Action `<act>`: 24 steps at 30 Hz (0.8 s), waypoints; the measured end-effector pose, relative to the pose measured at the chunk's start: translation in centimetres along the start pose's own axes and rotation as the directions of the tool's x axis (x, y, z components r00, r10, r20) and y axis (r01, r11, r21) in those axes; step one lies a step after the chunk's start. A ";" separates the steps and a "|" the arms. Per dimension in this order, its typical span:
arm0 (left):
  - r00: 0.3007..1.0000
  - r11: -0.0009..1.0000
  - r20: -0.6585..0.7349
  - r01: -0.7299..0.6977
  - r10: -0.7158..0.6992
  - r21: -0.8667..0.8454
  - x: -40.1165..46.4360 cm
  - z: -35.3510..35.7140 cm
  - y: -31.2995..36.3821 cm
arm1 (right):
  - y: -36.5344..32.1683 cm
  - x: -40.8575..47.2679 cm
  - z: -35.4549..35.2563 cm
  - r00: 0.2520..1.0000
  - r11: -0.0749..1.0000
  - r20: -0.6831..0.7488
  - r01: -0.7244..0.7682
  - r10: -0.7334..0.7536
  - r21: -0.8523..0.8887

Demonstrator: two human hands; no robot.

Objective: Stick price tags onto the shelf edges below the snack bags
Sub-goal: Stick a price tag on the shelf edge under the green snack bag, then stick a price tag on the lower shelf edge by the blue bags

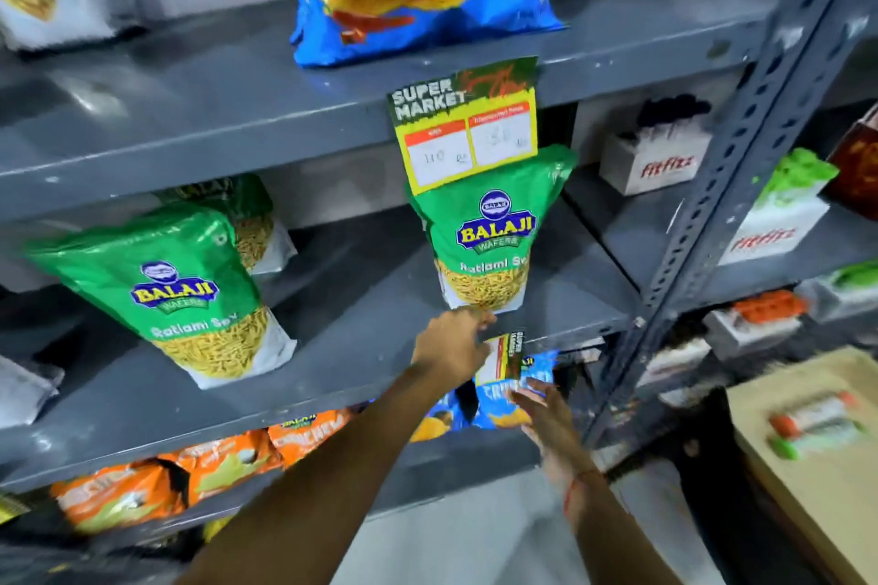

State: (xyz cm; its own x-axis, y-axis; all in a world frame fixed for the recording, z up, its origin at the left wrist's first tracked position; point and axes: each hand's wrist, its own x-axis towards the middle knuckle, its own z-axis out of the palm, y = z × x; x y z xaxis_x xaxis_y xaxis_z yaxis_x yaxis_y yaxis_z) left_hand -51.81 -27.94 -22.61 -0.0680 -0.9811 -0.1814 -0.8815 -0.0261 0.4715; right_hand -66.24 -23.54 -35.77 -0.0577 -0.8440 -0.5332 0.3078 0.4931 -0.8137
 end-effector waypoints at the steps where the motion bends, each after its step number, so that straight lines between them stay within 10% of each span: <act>1: 1.000 1.000 0.014 -0.020 0.020 -0.007 0.6 0.3 0.2 | 0.0 0.2 0.3 0.999 1.000 0.025 -0.020 0.019 0.008; 13: 0.983 0.988 -0.101 -0.150 0.153 0.038 3.4 2.4 1.4 | 1.5 2.1 2.4 0.996 0.940 -0.009 -0.080 0.088 0.333; 24: 0.942 0.943 -0.263 0.124 -0.210 -0.308 -2.0 7.0 -2.6 | -1.0 1.5 -3.3 0.947 0.948 -0.056 0.317 -0.315 0.026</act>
State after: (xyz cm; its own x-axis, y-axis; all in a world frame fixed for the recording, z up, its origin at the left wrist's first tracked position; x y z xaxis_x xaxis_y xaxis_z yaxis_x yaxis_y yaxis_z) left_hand -52.69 -24.57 -29.55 0.2444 -0.9687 -0.0426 -0.6961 -0.2058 0.6878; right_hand -69.76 -24.60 -36.54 -0.2045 -0.9432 -0.2617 0.2986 0.1945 -0.9344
